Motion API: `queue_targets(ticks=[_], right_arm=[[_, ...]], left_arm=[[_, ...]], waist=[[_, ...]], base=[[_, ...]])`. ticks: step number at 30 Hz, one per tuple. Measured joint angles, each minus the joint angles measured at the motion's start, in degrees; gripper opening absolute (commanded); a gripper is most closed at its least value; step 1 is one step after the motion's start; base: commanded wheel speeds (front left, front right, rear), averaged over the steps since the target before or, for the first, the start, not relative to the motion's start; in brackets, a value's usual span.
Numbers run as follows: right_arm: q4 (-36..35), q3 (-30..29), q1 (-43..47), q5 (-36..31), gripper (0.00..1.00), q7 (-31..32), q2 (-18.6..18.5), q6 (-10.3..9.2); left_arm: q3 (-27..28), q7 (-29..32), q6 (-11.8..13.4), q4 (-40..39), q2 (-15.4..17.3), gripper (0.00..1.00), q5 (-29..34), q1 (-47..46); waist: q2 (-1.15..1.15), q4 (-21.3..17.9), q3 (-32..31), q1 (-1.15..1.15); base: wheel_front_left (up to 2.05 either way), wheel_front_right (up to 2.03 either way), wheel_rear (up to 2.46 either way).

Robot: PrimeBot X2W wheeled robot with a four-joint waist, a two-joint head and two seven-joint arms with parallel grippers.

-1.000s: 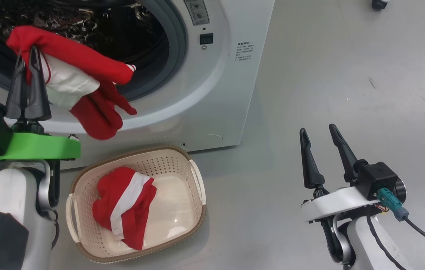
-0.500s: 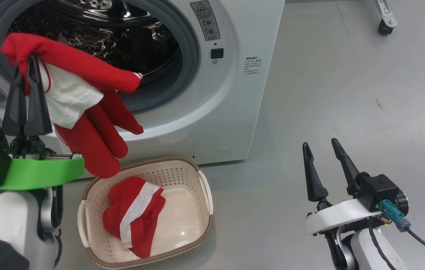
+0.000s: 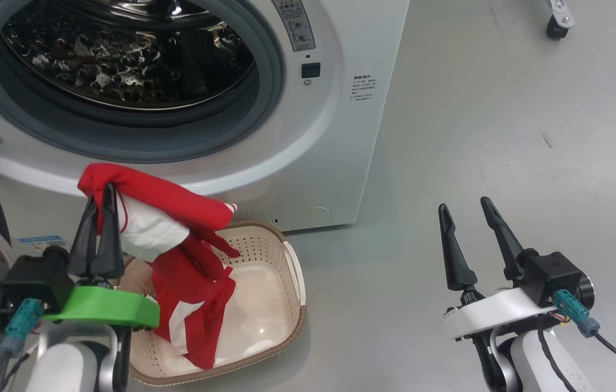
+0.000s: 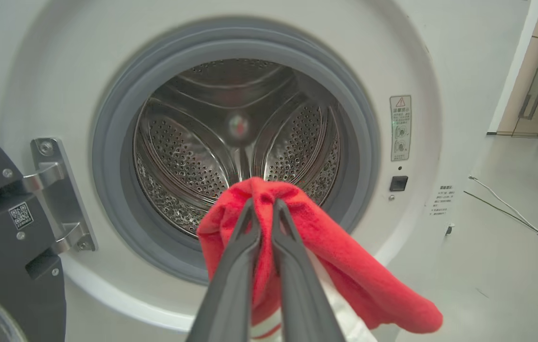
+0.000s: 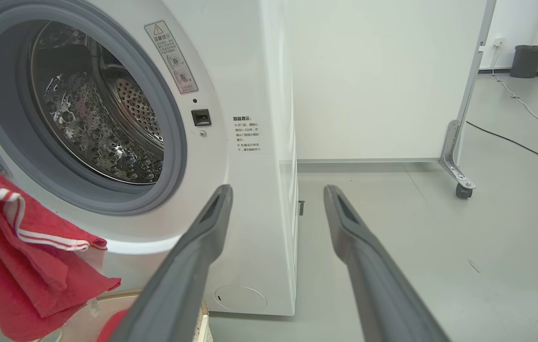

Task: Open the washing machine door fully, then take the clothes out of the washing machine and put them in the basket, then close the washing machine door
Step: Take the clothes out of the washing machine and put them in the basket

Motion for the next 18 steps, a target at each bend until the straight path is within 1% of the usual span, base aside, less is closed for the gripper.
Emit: queue_targets(ticks=[5, 13, 18], right_arm=[[-0.88, -0.19, -0.04, -0.01, 1.0, 0.0, 0.01, 0.01], [-2.31, 0.54, -0.86, -0.02, 1.0, 0.0, 0.02, 0.2], [-3.49, 1.51, -2.18, 0.15, 1.0, 0.0, 0.02, 0.18]], left_arm=[[-1.31, 1.46, 0.15, 3.57, -1.25, 0.0, -1.07, 1.31], [-2.63, 4.28, -0.27, 10.73, -1.59, 0.0, -2.99, 1.52], [-1.89, 4.55, -0.71, 13.5, -2.03, 0.0, -4.63, 0.88]], waist=[[0.0, -0.38, 1.71, 0.0], [0.0, -1.3, 5.55, 0.0], [0.0, -2.25, 8.54, 0.0]], base=[[0.0, 0.0, 0.0], [0.0, 0.0, 0.0], [0.0, 0.0, 0.0]])
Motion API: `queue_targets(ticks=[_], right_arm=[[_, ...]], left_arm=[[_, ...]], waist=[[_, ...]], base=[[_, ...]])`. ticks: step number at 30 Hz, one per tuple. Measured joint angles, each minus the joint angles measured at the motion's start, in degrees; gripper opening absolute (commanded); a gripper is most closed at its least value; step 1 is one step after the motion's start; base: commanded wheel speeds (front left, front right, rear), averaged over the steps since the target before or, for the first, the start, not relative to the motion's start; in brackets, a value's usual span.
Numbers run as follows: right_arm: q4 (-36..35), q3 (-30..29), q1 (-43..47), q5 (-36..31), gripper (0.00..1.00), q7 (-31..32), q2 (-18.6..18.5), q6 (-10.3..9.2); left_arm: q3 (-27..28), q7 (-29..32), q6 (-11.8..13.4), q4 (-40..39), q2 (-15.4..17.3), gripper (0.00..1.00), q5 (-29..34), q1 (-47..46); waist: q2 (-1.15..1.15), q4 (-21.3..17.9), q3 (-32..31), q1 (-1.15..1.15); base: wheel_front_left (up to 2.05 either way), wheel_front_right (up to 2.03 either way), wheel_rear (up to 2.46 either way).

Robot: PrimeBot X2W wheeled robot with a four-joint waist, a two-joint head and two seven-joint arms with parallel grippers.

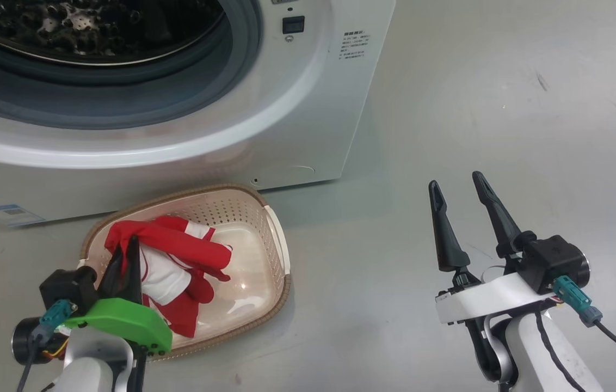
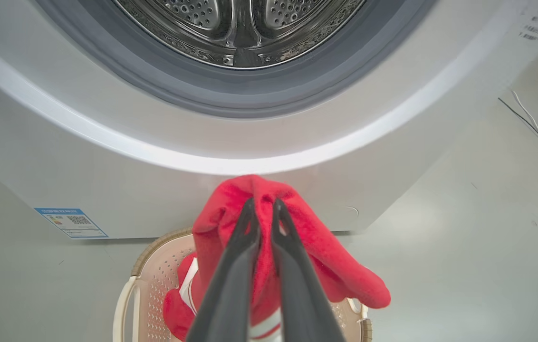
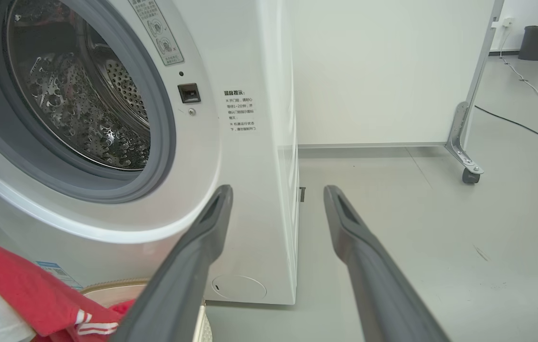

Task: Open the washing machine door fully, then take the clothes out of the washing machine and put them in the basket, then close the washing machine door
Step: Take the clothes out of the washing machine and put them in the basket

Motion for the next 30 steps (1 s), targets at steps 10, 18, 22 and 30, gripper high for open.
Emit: queue_targets(ticks=[10, 18, 22, 30], right_arm=[[-2.2, 1.62, -3.02, 1.57, 1.0, 0.0, -0.01, -0.68], [-3.53, 2.38, -5.73, 2.59, 1.0, 0.0, -0.01, -1.62], [-4.01, 2.15, -6.65, 3.63, 1.0, 0.0, -0.02, -2.37], [-4.6, 1.88, -8.65, 3.92, 1.0, 0.0, 0.0, -3.01]], left_arm=[[1.75, 0.44, -1.23, 5.68, 1.66, 0.0, -0.32, -6.39], [2.82, 1.57, -2.18, 12.72, 3.25, 0.0, -0.94, -10.49], [2.97, 2.52, -3.1, 16.38, 3.47, 0.0, -2.05, -12.27], [3.87, 3.85, -4.22, 23.81, 4.61, 0.0, -2.94, -15.89]], waist=[[0.0, -2.74, 6.46, 0.0], [0.0, -4.94, 11.69, 0.0], [0.0, -5.97, 14.1, 0.0], [0.0, -7.58, 17.8, 0.0]], base=[[0.0, 0.0, 0.0], [0.0, 0.0, 0.0], [0.0, 0.0, 0.0], [0.0, 0.0, 0.0]])
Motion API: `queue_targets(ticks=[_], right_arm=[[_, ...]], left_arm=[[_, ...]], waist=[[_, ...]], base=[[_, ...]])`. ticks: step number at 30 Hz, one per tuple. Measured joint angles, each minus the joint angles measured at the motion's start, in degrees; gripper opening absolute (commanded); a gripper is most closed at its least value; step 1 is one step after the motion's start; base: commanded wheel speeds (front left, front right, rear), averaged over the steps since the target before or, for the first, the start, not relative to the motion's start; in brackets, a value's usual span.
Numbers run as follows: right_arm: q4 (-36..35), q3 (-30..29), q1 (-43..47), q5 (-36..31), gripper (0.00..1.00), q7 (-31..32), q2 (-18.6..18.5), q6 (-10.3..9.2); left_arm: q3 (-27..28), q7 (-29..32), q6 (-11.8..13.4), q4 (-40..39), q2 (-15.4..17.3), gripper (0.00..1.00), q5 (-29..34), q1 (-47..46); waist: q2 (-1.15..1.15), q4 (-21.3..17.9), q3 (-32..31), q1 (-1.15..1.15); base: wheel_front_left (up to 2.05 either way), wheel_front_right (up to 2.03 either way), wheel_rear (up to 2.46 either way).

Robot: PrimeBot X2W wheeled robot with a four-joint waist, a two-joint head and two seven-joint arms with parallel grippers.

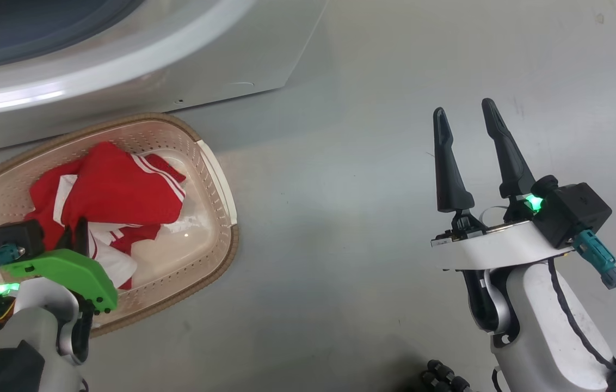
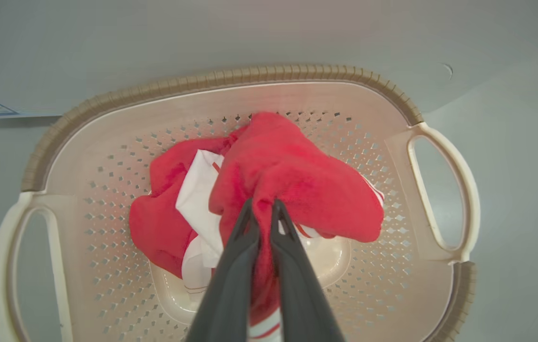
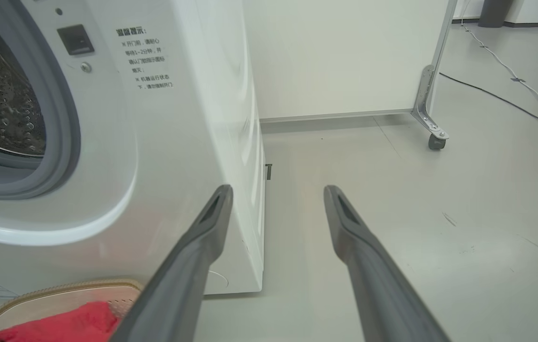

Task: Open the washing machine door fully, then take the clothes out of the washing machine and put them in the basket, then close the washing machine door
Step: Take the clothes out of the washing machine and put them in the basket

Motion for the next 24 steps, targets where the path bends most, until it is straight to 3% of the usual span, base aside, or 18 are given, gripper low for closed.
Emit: queue_targets(ticks=[12, 14, 16, 17, 24], right_arm=[[0.09, 0.54, -1.0, 0.18, 1.0, 0.0, 0.0, -0.54], [0.2, 0.57, -1.24, 0.2, 1.0, 0.0, 0.0, -0.55], [0.68, 0.55, -1.35, 0.19, 1.0, 0.0, 0.0, -0.55], [0.89, 0.55, -1.36, 0.19, 1.0, 0.0, 0.0, -0.55], [2.35, 0.89, -1.55, -0.11, 1.0, 0.0, -0.01, -0.53]], left_arm=[[0.16, 1.94, -1.86, 8.09, -1.13, 0.0, -2.45, -3.48], [0.04, 1.92, -2.38, 9.09, -1.3, 0.22, -2.45, -4.27], [-0.22, 1.69, -2.99, 10.42, -1.79, 0.56, -2.45, -5.43], [-0.31, 1.3, -3.15, 10.88, -1.87, 1.0, -2.45, -5.69], [-0.89, -2.18, -3.94, 13.25, -2.77, 1.0, -2.24, -6.22]], waist=[[0.0, -0.48, 1.49, 0.0], [0.0, -0.39, 1.46, 0.0], [0.0, -0.07, 1.04, 0.0], [0.0, 0.05, 0.85, 0.0], [0.0, 1.31, -1.22, 0.0]], base=[[0.0, 0.0, 0.0], [0.0, 0.0, 0.0], [0.0, 0.0, 0.0], [0.0, 0.0, 0.0], [0.0, 0.0, 0.0]])
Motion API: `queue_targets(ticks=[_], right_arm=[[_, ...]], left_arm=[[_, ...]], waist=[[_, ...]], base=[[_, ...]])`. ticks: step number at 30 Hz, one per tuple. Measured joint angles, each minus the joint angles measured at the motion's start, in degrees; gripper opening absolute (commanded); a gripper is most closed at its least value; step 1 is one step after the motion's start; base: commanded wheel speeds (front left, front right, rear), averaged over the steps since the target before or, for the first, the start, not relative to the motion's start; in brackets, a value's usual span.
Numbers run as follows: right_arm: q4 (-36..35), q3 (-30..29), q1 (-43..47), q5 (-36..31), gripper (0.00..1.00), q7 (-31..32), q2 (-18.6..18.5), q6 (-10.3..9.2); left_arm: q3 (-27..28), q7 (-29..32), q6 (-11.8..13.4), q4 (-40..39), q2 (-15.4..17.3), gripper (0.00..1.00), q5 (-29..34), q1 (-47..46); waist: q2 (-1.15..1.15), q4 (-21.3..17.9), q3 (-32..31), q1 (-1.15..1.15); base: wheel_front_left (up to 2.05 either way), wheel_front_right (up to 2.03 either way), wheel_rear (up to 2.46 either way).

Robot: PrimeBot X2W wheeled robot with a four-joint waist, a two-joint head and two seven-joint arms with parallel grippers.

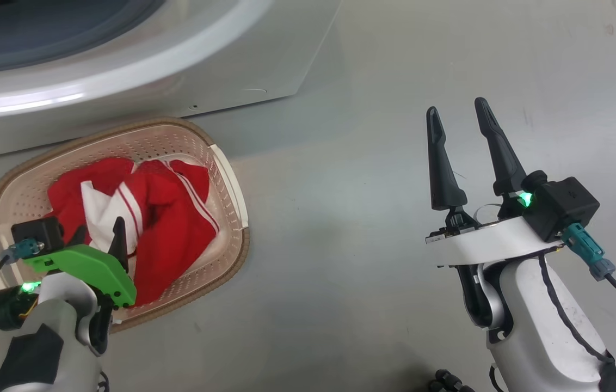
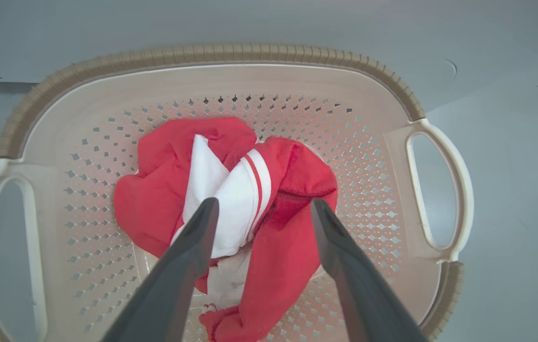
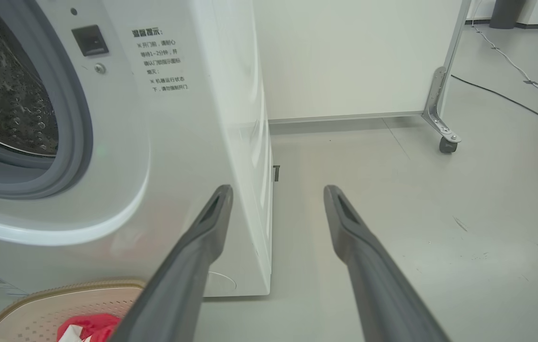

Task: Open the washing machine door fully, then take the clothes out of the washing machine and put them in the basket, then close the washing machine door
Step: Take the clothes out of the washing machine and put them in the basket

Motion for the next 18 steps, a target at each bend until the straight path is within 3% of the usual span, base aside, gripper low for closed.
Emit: queue_targets(ticks=[18], right_arm=[[5.3, -1.25, 2.15, -2.53, 1.0, 0.0, -0.04, 1.6]], left_arm=[[-0.68, -11.43, -0.55, -0.69, -2.01, 1.0, 2.03, -0.1]], waist=[[0.0, 6.06, -8.67, 0.0]], base=[[0.0, 0.0, 0.0]])
